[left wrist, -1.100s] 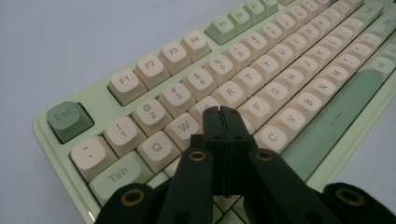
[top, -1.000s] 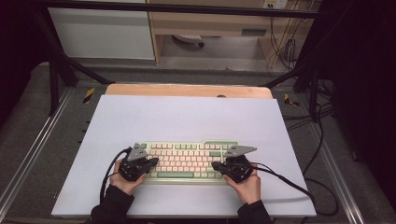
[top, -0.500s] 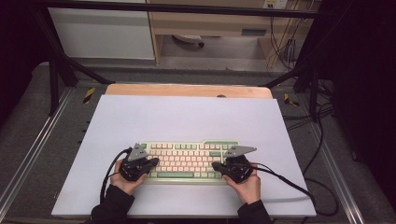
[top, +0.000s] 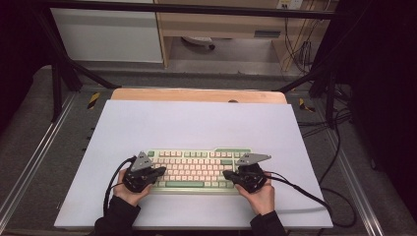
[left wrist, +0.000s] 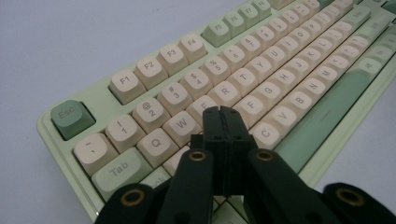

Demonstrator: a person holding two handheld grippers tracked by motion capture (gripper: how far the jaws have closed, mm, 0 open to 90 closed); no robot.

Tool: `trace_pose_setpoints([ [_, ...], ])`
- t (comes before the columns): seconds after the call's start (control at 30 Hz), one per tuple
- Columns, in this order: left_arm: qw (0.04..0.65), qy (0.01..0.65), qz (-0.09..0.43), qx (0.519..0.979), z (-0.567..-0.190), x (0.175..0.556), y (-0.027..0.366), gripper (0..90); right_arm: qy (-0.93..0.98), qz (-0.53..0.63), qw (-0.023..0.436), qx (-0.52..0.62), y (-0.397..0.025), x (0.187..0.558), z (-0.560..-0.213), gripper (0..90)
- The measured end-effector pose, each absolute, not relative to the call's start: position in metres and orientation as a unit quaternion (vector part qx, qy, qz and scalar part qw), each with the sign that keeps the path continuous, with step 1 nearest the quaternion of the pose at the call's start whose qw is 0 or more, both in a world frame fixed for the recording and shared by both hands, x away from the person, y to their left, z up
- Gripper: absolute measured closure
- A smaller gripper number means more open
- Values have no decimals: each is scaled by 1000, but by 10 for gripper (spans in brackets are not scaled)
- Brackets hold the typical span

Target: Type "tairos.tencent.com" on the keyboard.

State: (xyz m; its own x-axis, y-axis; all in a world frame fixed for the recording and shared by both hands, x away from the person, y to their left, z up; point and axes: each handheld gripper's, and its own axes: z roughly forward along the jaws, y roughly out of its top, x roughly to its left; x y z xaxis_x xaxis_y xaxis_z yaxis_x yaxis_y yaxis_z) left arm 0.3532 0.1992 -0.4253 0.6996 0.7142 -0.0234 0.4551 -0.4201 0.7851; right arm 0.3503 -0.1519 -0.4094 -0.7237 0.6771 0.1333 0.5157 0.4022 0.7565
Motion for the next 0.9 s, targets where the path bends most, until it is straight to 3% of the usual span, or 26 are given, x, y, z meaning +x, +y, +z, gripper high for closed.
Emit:
trace_pose_setpoints([
  [0.9, 415, 364, 159, 819, -421, 347, 219, 900, 840, 418, 79, 338, -120, 356, -405, 900],
])
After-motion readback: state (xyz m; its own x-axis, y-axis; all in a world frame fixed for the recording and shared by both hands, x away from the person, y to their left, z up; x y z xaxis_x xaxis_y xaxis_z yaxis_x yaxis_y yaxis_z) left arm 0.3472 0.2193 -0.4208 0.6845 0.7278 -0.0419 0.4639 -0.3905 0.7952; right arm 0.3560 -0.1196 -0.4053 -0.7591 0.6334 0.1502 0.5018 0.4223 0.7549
